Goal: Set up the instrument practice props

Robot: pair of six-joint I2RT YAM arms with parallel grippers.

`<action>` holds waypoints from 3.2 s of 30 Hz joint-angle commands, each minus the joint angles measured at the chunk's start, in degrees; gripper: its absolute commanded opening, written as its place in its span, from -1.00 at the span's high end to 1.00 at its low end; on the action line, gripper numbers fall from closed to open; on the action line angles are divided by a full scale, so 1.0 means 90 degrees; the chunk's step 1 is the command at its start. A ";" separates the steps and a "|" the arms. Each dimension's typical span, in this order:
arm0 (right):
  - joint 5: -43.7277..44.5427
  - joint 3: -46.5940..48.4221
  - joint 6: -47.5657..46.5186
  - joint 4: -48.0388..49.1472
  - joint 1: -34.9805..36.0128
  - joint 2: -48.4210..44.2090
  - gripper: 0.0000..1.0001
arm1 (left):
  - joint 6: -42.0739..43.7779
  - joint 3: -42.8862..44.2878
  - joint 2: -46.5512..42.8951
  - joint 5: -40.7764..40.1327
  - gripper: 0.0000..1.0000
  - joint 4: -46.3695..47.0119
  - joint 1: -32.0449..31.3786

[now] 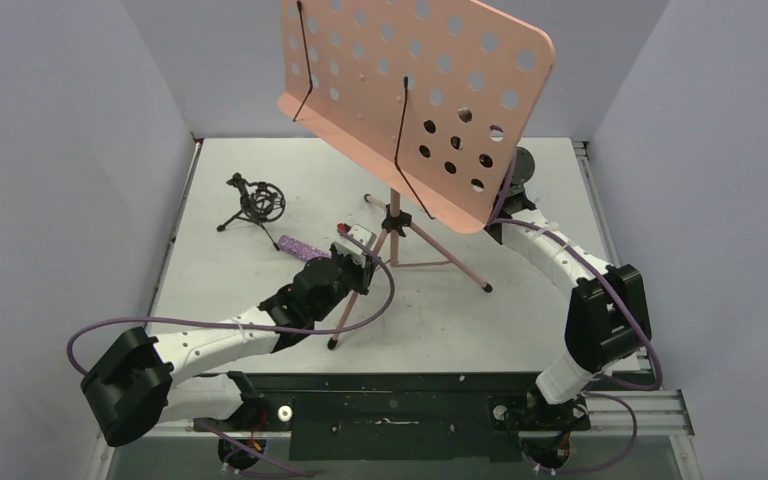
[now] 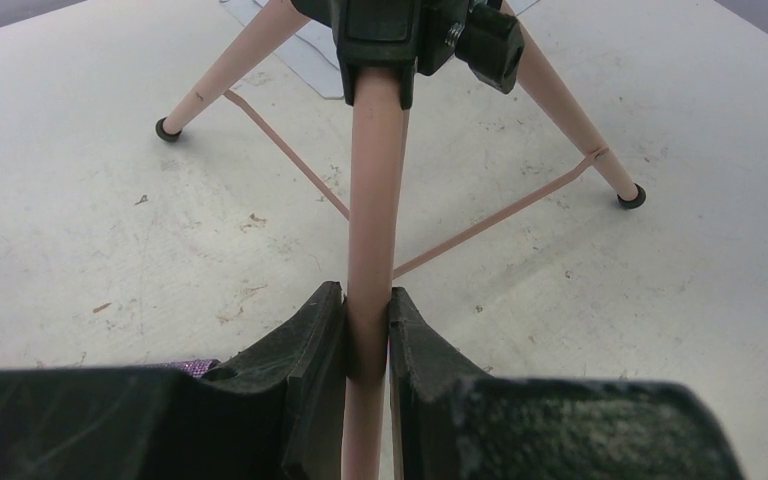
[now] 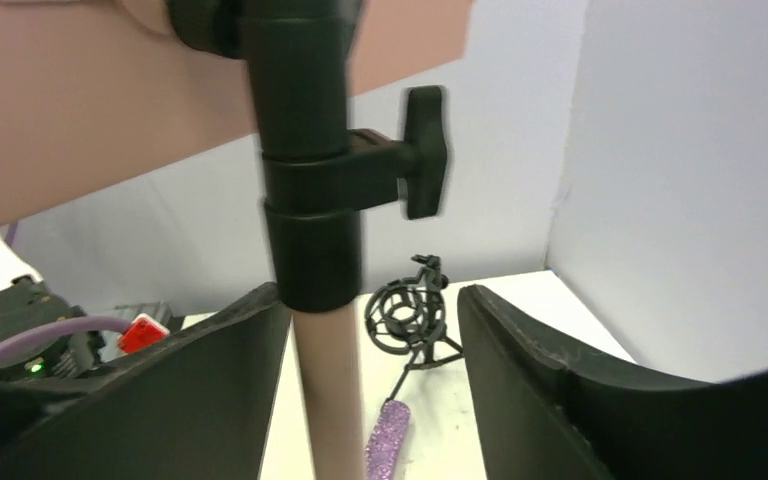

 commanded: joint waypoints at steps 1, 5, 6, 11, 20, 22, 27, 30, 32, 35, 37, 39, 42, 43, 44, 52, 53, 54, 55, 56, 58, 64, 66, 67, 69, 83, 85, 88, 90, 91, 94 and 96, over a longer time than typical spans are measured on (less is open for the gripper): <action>0.0429 0.0016 -0.0112 -0.0218 -0.0177 -0.0295 -0.41 | -0.0351 0.0321 -0.0039 -0.0316 1.00 0.0125 0.0034; 0.0846 -0.0145 -0.0505 -0.0900 -0.0194 -0.0569 -0.74 | -0.0390 0.0313 -0.0054 -0.0264 1.00 0.0149 0.0035; 0.0942 -0.0189 -0.0601 -0.1088 -0.0192 -0.0642 -0.79 | -0.0407 0.0318 -0.0061 -0.0244 1.00 0.0152 0.0041; 0.1315 -0.0672 -0.0934 -0.1691 -0.0189 -0.1066 -0.98 | -0.0451 0.0347 -0.0057 -0.0181 1.00 0.0127 0.0037; 0.1894 -0.1671 -0.1471 -0.2519 -0.0186 -0.2013 -0.85 | -0.0566 0.0253 -0.0388 -0.0025 -0.15 0.0368 0.0054; 0.2025 -0.1808 -0.1590 -0.2778 -0.0193 -0.2203 -0.85 | -0.0605 0.0243 -0.0456 0.0014 -0.45 0.0417 0.0063; 0.2349 -0.2117 -0.1540 -0.3598 -0.0198 -0.2650 -0.85 | -0.0831 0.0260 -0.0691 0.0258 -0.89 0.0371 0.0129; 0.2463 -0.2361 -0.1372 -0.4080 -0.0200 -0.2942 -0.86 | -0.0911 0.0405 -0.0850 0.0806 -0.91 0.0024 0.0264; 0.2671 -0.2492 -0.1341 -0.4592 -0.0199 -0.3137 -0.87 | -0.1093 0.0543 -0.0935 0.1347 -0.86 -0.0373 0.0433; 0.3047 -0.2621 -0.1485 -0.5540 -0.0202 -0.3442 -0.89 | -0.1321 0.0839 -0.1049 0.1991 -0.81 -0.1253 0.0694; 0.3280 -0.2777 -0.1571 -0.6016 -0.0203 -0.3666 -0.89 | -0.1392 0.0920 -0.1135 0.2307 -0.81 -0.1680 0.0851; 0.3488 -0.2950 -0.1579 -0.6465 -0.0196 -0.3867 -0.89 | -0.1514 0.0893 -0.1255 0.2609 -0.81 -0.1904 0.1036; 0.3657 -0.3289 -0.1480 -0.6753 -0.0195 -0.3964 -0.91 | -0.1814 0.0721 -0.1327 0.3049 -0.80 -0.1862 0.1368; 0.3730 -0.3395 -0.1445 -0.6776 -0.0196 -0.3967 -0.92 | -0.1887 0.0617 -0.1323 0.3238 -0.77 -0.1785 0.1477; 0.3825 -0.3481 -0.1378 -0.6803 -0.0201 -0.3961 -0.93 | -0.1950 0.0562 -0.1291 0.3419 -0.71 -0.1685 0.1604; 0.4119 -0.3954 -0.1114 -0.6420 -0.0200 -0.3402 -1.00 | -0.2186 0.0326 -0.0509 0.4423 -0.36 -0.0834 0.1858; 0.4125 -0.3963 -0.1106 -0.6369 -0.0212 -0.3314 -0.95 | -0.2202 0.0309 -0.0420 0.4478 -0.32 -0.0752 0.1868; 0.4134 -0.3957 -0.1103 -0.6361 -0.0210 -0.3236 -0.93 | -0.2218 0.0301 -0.0344 0.4527 -0.27 -0.0660 0.1870; 0.4152 -0.3955 -0.1112 -0.6201 -0.0209 -0.3166 -0.91 | -0.2238 0.0286 -0.0273 0.4553 -0.24 -0.0585 0.1870; 0.4183 -0.3947 -0.1113 -0.6103 -0.0207 -0.3115 -0.88 | -0.2249 0.0268 -0.0220 0.4572 -0.22 -0.0517 0.1870; 0.4191 -0.3903 -0.1177 -0.6008 -0.0212 -0.2958 -0.76 | -0.2279 0.0243 -0.0147 0.4574 -0.17 -0.0408 0.1878; 0.4262 -0.3547 -0.1378 -0.5886 -0.0205 -0.2628 -0.48 | -0.2123 0.0269 -0.0174 0.4491 0.19 -0.0453 0.1880; 0.4271 -0.3413 -0.1413 -0.5885 -0.0204 -0.2496 -0.46 | -0.2087 0.0265 -0.0191 0.4433 0.41 -0.0513 0.1874; 0.4276 -0.3358 -0.1436 -0.5877 -0.0210 -0.2442 -0.45 | -0.2093 0.0253 -0.0200 0.4411 0.51 -0.0523 0.1871; 0.4239 -0.3275 -0.1506 -0.5855 -0.0210 -0.2338 -0.42 | -0.2087 0.0200 -0.0229 0.4315 0.65 -0.0525 0.1871; 0.4237 -0.2718 -0.1602 -0.5755 -0.0212 -0.1735 -0.32 | -0.2526 -0.0228 -0.0439 0.4342 1.00 0.0213 0.1714; 0.4228 -0.2667 -0.1601 -0.5745 -0.0214 -0.1642 -0.32 | -0.2516 -0.0220 -0.0426 0.4364 1.00 0.0238 0.1652; 0.4220 -0.2607 -0.1599 -0.5707 -0.0210 -0.1503 -0.33 | -0.2523 -0.0183 -0.0399 0.4374 1.00 0.0243 0.1545; 0.4197 -0.2522 -0.1640 -0.5714 -0.0213 -0.1405 -0.33 | -0.2513 -0.0159 -0.0391 0.4347 1.00 0.0265 0.1456; 0.4188 -0.2469 -0.1669 -0.5734 -0.0206 -0.1348 -0.34 | -0.2511 -0.0152 -0.0391 0.4290 1.00 0.0265 0.1405; 0.4203 -0.2318 -0.1708 -0.5754 -0.0214 -0.1199 -0.34 | -0.2498 -0.0134 -0.0382 0.4198 1.00 0.0350 0.1193; 0.4164 -0.2238 -0.1705 -0.5724 -0.0207 -0.1102 -0.35 | -0.2490 -0.0094 -0.0332 0.4147 1.00 0.0370 0.1078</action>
